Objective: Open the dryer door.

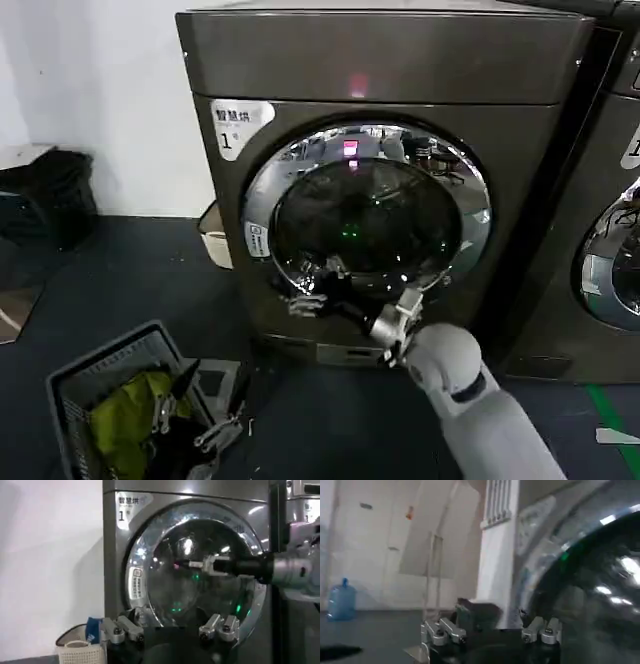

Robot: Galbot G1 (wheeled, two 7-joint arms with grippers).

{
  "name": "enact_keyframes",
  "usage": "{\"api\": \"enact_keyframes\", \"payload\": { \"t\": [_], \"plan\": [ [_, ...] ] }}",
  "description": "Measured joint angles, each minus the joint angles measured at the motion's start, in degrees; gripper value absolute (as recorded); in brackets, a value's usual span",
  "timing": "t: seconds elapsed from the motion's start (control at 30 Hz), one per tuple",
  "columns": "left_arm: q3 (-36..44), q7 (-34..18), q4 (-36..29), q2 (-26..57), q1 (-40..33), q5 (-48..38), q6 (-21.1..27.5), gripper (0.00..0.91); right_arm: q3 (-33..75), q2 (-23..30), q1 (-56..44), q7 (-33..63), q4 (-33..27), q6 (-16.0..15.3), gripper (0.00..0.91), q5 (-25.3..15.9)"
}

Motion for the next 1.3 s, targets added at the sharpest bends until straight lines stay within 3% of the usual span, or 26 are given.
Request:
{"api": "enact_keyframes", "payload": {
  "t": [0.2, 0.57, 1.07, 1.3],
  "plan": [
    [-0.1, 0.3, -0.2, -0.5, 0.3, 1.1, 0.2, 0.907, -3.0, 2.1, 3.5, -1.6, -5.6, 2.2, 0.907, -0.9],
    [-0.6, 0.5, 0.1, -0.6, -0.1, 1.2, 0.3, 0.907, -4.7, 4.1, 6.8, -4.2, -12.8, 2.8, 0.907, -0.7],
    [-1.0, 1.3, 0.7, -0.3, -1.4, 0.3, 2.2, 0.907, -6.1, 5.1, 9.4, -8.4, -17.7, 3.5, 0.907, 0.9],
    [-2.7, 1.6, 0.9, 0.7, -3.0, -4.3, 5.3, 0.907, -6.0, 4.5, 9.7, -13.2, -18.0, 3.6, 0.907, 0.9]
  ]
}}
